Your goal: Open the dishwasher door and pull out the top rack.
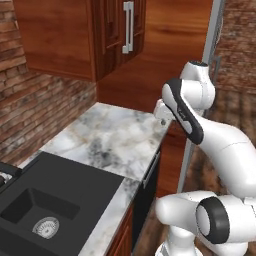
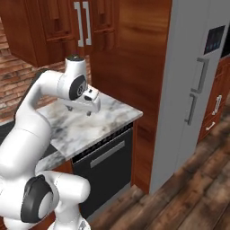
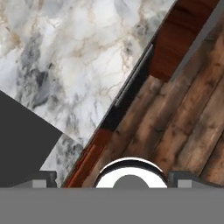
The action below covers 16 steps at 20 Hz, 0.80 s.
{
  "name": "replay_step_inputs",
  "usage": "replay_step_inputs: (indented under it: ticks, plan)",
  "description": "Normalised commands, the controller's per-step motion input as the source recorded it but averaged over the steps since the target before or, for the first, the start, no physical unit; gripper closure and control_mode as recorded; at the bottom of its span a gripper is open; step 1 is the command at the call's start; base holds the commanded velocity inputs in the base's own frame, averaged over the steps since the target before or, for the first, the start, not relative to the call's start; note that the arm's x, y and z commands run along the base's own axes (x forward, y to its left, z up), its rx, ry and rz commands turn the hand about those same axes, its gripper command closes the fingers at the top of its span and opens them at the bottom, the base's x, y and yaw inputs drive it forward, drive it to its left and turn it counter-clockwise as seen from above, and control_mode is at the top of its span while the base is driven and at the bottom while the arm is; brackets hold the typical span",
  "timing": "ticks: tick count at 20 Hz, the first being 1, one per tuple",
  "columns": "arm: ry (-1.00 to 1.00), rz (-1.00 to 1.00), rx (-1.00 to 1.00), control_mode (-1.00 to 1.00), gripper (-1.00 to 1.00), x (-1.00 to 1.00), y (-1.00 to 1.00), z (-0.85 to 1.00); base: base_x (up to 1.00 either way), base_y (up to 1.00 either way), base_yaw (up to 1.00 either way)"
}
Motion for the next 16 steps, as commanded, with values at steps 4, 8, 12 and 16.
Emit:
replay_step_inputs:
  ticks: [4, 8, 12, 16]
  plan:
    - [0.21, -0.2, 0.33, -1.0, -1.0, 0.0, -0.69, -0.81, 0.0, 0.0, 0.0]
    - [0.27, -0.15, 0.37, -1.0, -1.0, 0.0, -0.72, -0.88, 0.0, 0.0, 0.0]
    - [0.28, -0.14, 0.31, -1.0, -1.0, 0.0, -0.57, -0.91, 0.0, 0.0, 0.0]
    - [0.23, -0.13, 0.21, -1.0, -1.0, 0.17, -0.09, -0.86, 0.0, 0.0, 0.0]
